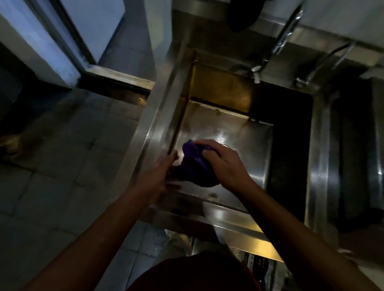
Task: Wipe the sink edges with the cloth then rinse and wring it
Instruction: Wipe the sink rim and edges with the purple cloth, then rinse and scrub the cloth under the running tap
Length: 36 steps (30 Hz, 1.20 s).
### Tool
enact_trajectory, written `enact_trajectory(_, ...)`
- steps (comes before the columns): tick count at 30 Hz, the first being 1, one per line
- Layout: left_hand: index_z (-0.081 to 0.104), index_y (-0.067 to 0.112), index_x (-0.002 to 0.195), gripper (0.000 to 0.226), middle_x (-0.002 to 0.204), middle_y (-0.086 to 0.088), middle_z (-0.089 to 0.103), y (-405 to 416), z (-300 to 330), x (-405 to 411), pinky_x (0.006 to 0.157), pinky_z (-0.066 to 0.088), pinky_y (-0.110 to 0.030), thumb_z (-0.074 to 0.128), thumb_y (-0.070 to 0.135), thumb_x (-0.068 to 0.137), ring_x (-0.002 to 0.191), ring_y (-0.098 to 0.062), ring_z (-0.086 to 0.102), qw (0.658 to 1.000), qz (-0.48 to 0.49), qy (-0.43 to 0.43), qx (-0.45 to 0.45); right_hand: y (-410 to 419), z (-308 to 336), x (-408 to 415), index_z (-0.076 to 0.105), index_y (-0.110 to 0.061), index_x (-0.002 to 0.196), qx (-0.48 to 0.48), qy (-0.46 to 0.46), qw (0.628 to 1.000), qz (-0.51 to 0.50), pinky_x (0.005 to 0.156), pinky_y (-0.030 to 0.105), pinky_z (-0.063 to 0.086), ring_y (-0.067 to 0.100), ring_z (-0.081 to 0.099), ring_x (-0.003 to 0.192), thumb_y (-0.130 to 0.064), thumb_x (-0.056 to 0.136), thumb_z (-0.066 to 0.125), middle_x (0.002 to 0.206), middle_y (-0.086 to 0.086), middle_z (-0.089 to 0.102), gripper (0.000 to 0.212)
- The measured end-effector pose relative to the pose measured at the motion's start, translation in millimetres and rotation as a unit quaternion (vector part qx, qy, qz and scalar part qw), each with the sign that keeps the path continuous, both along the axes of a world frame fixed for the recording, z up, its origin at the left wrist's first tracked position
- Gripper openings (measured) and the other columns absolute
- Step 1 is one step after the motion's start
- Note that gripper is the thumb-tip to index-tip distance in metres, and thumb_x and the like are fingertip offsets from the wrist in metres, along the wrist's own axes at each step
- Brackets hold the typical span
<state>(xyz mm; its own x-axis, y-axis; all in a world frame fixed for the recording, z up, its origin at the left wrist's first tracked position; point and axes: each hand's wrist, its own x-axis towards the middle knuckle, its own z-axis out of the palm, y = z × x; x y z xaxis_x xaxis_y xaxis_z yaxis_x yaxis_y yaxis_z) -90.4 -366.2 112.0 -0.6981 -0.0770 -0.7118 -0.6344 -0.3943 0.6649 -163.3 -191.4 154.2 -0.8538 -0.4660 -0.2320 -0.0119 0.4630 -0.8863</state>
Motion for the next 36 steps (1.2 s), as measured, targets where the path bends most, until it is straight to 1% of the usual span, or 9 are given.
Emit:
enact_trajectory(3,0.065,0.024,0.119,0.046,0.117,-0.011,0.072,45.8,19.5,-25.2,0.082,0.057,-0.053,0.052,0.051,0.084,0.102,-0.033,0.070,0.989,-0.027,0.028,0.141,20.8,18.1,-5.0,0.067,-0.022,0.125,-0.048,0.032,0.998,-0.029,0.095,0.023,0.049,0.002,0.064,0.107,-0.022,0.095,0.049,0.115,-0.008,0.071,0.035)
enact_trajectory(5,0.066,0.018,0.115,0.041,0.109,-0.009,0.075,69.1,28.8,-42.3,0.080,0.060,-0.042,0.049,0.042,0.086,0.100,-0.027,0.070,0.981,-0.014,0.063,0.185,34.3,18.6,-8.2,0.067,-0.026,0.121,-0.059,0.065,0.995,-0.053,0.096,0.034,0.052,0.005,0.064,0.107,-0.018,0.091,0.055,0.115,-0.012,0.070,0.033)
enact_trajectory(7,0.066,0.016,0.111,0.033,0.102,-0.007,0.077,87.8,35.5,-58.7,0.078,0.061,-0.031,0.052,0.034,0.086,0.096,-0.023,0.070,0.982,0.013,0.083,0.171,50.3,18.6,-15.7,0.065,-0.030,0.118,-0.062,0.089,0.989,-0.103,0.093,0.037,0.053,0.005,0.063,0.104,-0.019,0.082,0.062,0.112,-0.015,0.066,0.037)
enact_trajectory(11,0.068,0.017,0.112,0.022,0.105,-0.008,0.075,108.6,33.5,-88.0,0.082,0.060,-0.035,0.060,0.016,0.091,0.096,-0.023,0.072,0.986,0.080,0.108,0.098,92.1,15.0,-35.6,0.050,-0.035,0.132,-0.048,0.058,0.985,-0.156,0.091,0.022,0.051,0.006,0.058,0.112,-0.029,0.072,0.069,0.124,-0.007,0.057,0.063)
enact_trajectory(18,0.051,0.015,0.140,0.056,0.130,-0.015,0.062,120.8,19.0,-129.1,0.079,0.060,-0.043,0.061,0.035,0.089,0.105,-0.032,0.066,0.965,0.196,0.093,0.149,127.3,-19.4,-67.9,0.055,-0.029,0.127,-0.198,-0.209,0.943,-0.169,0.068,0.037,0.061,0.025,0.067,0.102,-0.028,0.088,0.073,0.125,0.004,0.060,0.042)
enact_trajectory(23,0.048,0.013,0.141,0.072,0.136,-0.021,0.059,131.2,-8.5,-151.5,0.098,0.052,-0.056,0.076,0.038,0.080,0.122,-0.039,0.061,0.981,0.116,0.113,0.111,120.2,-53.4,-96.9,0.059,-0.020,0.106,-0.214,-0.140,0.929,-0.269,0.083,0.055,0.059,0.036,0.065,0.106,-0.007,0.083,0.076,0.115,0.010,0.063,0.031)
enact_trajectory(30,0.061,0.017,0.125,0.038,0.117,-0.011,0.071,105.5,-56.6,-192.2,0.080,0.061,-0.032,0.067,0.010,0.088,0.100,-0.023,0.072,0.979,0.152,0.135,0.010,125.4,-78.6,-185.0,0.058,-0.021,0.122,-0.132,-0.165,0.950,-0.228,0.077,0.044,0.060,0.028,0.068,0.099,-0.022,0.095,0.063,0.119,0.013,0.065,0.027)
enact_trajectory(33,0.064,0.021,0.119,0.032,0.116,-0.009,0.071,94.4,-68.7,-209.9,0.078,0.061,-0.032,0.067,0.008,0.090,0.102,-0.024,0.071,0.979,0.121,0.161,-0.019,123.0,-90.1,-240.3,0.048,-0.023,0.140,0.024,0.012,0.973,-0.228,0.090,0.039,0.055,0.022,0.063,0.109,-0.025,0.090,0.069,0.130,0.004,0.061,0.054)
enact_trajectory(36,0.065,0.019,0.116,0.033,0.115,-0.010,0.071,91.3,-81.2,-221.1,0.084,0.059,-0.035,0.071,0.008,0.086,0.106,-0.027,0.070,0.979,0.104,0.168,-0.048,108.7,-95.3,-282.5,0.042,-0.022,0.147,0.189,0.223,0.947,-0.135,0.107,0.041,0.045,0.024,0.048,0.132,-0.022,0.084,0.072,0.151,0.004,0.043,0.069)
